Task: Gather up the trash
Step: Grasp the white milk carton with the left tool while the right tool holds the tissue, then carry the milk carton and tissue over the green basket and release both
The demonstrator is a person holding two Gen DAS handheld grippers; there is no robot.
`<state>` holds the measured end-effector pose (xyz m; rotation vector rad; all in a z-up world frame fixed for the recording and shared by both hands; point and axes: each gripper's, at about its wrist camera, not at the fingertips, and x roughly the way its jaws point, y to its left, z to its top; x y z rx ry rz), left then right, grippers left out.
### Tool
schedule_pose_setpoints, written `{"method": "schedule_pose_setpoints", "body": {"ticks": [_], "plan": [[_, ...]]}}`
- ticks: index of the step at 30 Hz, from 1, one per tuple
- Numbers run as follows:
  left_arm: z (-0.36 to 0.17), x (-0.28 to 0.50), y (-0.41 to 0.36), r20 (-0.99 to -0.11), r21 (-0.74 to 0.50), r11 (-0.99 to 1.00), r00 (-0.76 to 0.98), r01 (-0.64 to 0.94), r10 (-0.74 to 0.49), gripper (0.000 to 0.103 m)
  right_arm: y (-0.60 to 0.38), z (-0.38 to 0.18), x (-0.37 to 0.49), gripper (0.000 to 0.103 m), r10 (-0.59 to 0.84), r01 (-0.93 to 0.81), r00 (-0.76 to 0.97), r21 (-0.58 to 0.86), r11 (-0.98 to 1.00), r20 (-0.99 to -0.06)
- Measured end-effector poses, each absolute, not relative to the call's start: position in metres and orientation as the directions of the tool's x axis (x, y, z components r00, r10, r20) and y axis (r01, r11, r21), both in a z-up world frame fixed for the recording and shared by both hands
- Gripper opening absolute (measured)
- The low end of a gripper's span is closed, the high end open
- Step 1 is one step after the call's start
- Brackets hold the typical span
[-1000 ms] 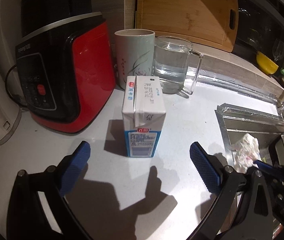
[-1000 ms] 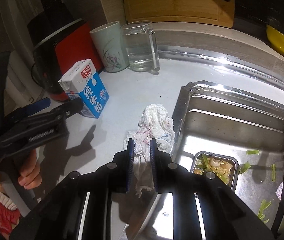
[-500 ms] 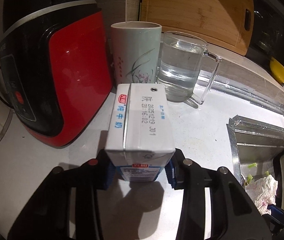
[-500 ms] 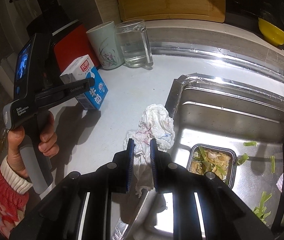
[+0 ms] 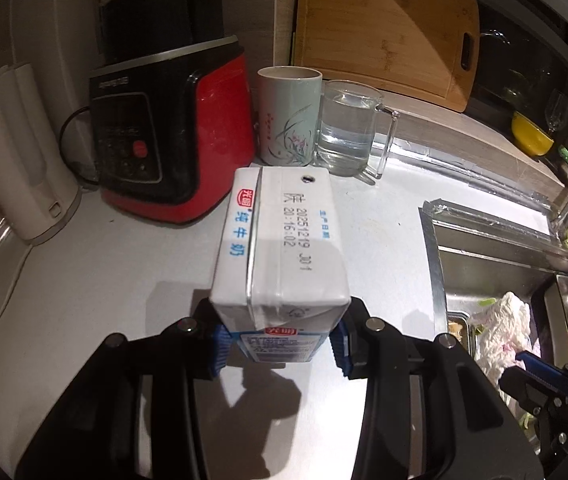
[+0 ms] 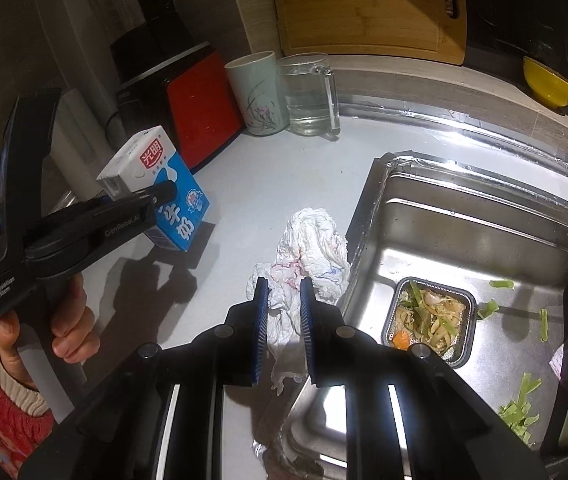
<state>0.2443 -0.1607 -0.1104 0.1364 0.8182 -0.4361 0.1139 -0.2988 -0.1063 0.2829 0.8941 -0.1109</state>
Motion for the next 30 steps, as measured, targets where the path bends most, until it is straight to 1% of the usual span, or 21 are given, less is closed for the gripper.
{"method": "schedule_pose_setpoints", "body": {"ticks": [4,9,16,19,23,30], "plan": [[-0.099,0.193,-0.134,-0.743,-0.069,0.915,0.592,0.397,-0.313,0.040,-0.277,-0.098,0.081,0.017,0.049,0.158,0.620,0.186,0.970,-0.783],[-0.084,0.119,-0.109,-0.753,-0.046,0.933,0.601,0.358,-0.267,0.040,-0.250,-0.090,0.027,0.017,0.102,0.081,0.606,0.189,0.979,-0.789],[-0.070,0.013,-0.083,-0.760,-0.050,0.949,0.605,0.311,-0.238,0.040,-0.227,-0.092,-0.060,0.018,0.184,-0.005,0.565,0.220,0.976,-0.804],[-0.070,-0.026,-0.076,-0.770,-0.066,0.954,0.593,0.293,-0.235,0.040,-0.220,-0.094,-0.094,0.018,0.218,-0.041,0.544,0.234,0.971,-0.810],[-0.076,-0.074,-0.072,-0.784,-0.057,0.957,0.581,0.284,-0.219,0.040,-0.213,-0.095,-0.133,0.018,0.244,-0.077,0.531,0.240,0.968,-0.811],[-0.097,-0.124,-0.071,-0.820,-0.074,0.960,0.531,0.271,-0.213,0.040,-0.208,-0.097,-0.176,0.019,0.266,-0.114,0.516,0.243,0.963,-0.814]]}}
